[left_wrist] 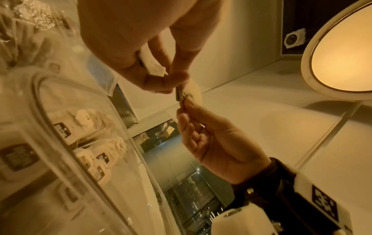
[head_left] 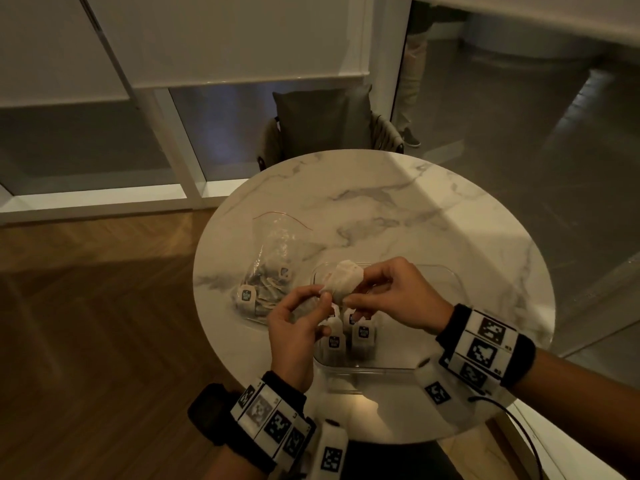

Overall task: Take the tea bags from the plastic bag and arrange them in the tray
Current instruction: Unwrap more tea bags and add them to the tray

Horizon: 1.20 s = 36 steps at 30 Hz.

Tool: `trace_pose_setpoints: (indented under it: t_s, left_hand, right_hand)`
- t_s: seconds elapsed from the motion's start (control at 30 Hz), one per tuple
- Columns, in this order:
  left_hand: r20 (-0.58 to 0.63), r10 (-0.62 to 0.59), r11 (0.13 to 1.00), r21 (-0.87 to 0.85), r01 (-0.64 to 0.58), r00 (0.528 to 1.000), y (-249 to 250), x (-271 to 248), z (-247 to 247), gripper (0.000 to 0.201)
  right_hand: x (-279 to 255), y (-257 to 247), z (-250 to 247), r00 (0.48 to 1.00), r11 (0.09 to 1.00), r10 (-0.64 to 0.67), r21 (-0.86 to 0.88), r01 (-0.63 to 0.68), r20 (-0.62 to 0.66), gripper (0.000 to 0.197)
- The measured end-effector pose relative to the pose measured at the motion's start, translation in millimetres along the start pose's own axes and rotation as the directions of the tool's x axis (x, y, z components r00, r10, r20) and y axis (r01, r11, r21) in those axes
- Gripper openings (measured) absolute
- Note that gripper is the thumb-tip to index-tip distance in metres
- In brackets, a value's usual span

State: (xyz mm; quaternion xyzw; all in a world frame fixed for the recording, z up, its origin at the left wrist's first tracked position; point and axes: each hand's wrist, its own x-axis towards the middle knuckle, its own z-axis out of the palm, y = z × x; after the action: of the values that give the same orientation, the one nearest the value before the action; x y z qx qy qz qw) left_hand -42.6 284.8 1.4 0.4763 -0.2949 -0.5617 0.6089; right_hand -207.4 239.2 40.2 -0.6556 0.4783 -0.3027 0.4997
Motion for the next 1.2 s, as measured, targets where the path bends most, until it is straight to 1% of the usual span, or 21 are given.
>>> trace_pose_setpoints:
  t_s: [0.07,0.17,0.23,0.27,0.33,0.37,0.4,0.43,0.5,0.57,0.67,0.73,0.8,0.83,0.93,1.0,1.03,1.1,1.2]
  left_hand:
    - [-0.014,0.008,1.000,0.010,-0.008,1.000,-2,-2,0,0.010]
    - [-0.016,0.014,1.000,0.028,-0.013,1.000,-2,-2,-3,0.008]
    - [-0.007,0.018,0.999,0.045,-0.017,1.000,-1,-2,-4,0.008]
    - [-0.008,0.017,0.998,0.055,-0.017,1.000,-1,-2,-4,0.008]
    - [-0.016,0.017,0.997,0.075,-0.016,1.000,0,-2,-4,0.008]
    - [-0.021,0.022,0.996,0.087,-0.020,1.000,1,-2,-4,0.007]
    - [-0.024,0.029,0.994,0.103,-0.026,0.999,1,-2,-4,0.007]
    - [-0.027,0.039,0.992,0.120,-0.035,0.999,1,-2,-3,0.007]
    - [-0.030,0.060,0.987,0.148,-0.055,0.998,0,-2,-3,0.007]
    - [-0.029,0.069,0.984,0.169,-0.063,0.997,-1,-3,-2,0.006]
    - [-0.028,0.052,0.984,0.172,-0.046,0.998,-1,-3,-3,0.006]
    - [-0.047,0.007,0.993,0.121,-0.001,0.999,-1,-2,-8,0.011]
    - [-0.070,-0.062,0.998,0.024,0.064,0.996,1,2,-17,0.013]
    - [-0.078,-0.093,0.995,-0.024,0.092,0.993,3,4,-23,0.013]
    - [-0.089,-0.133,0.984,-0.132,0.121,0.987,9,8,-38,0.016]
    - [-0.103,-0.128,0.985,-0.132,0.114,0.986,12,10,-45,0.022]
    - [-0.110,-0.124,0.986,-0.123,0.110,0.986,12,10,-48,0.025]
    - [-0.114,-0.123,0.988,-0.111,0.110,0.986,13,10,-50,0.027]
    - [-0.100,-0.128,0.988,-0.100,0.118,0.987,13,8,-49,0.026]
  right_hand:
    - [0,-2,2,1.000,1.000,-0.018,0.022,0.018,-0.013,0.017]
    - [0,-2,3,0.999,0.999,-0.025,0.042,0.024,0.022,0.020]
    - [1,-2,2,1.000,0.999,-0.028,0.017,0.028,0.010,0.020]
    - [1,-2,1,1.000,1.000,-0.026,0.002,0.026,0.008,0.021]
    - [3,-4,-1,1.000,0.999,-0.023,-0.029,0.023,0.009,0.032]
    - [3,-5,-2,1.000,0.999,-0.024,-0.043,0.024,-0.002,0.037]
    - [4,-6,-3,0.999,0.999,-0.030,-0.046,0.029,-0.020,0.039]
    - [4,-7,-3,0.998,0.999,-0.044,-0.030,0.042,-0.043,0.035]
    - [5,-7,-3,0.994,0.997,-0.075,0.019,0.077,-0.083,0.020]
    - [6,-7,-4,0.992,0.996,-0.083,0.014,0.085,-0.092,0.013]
    - [9,-8,-8,0.997,0.997,-0.062,-0.056,0.060,-0.046,0.011]
    - [13,-8,-10,0.999,0.992,-0.033,-0.122,0.033,0.004,0.014]
    - [17,-8,-12,0.997,0.967,-0.004,-0.254,0.023,0.075,0.014]
    - [20,-8,-13,0.993,0.939,0.011,-0.343,0.032,0.121,0.012]
    - [26,-8,-15,0.960,0.832,0.094,-0.551,0.070,0.265,0.011]
    - [32,-4,-10,0.928,0.755,0.170,-0.649,0.093,0.331,0.010]
    - [34,-1,-7,0.907,0.727,0.217,-0.680,0.096,0.360,0.009]
    - [37,5,-1,0.854,0.702,0.322,-0.708,0.075,0.409,0.009]
    - [41,10,9,0.792,0.670,0.414,-0.739,0.068,0.449,0.011]
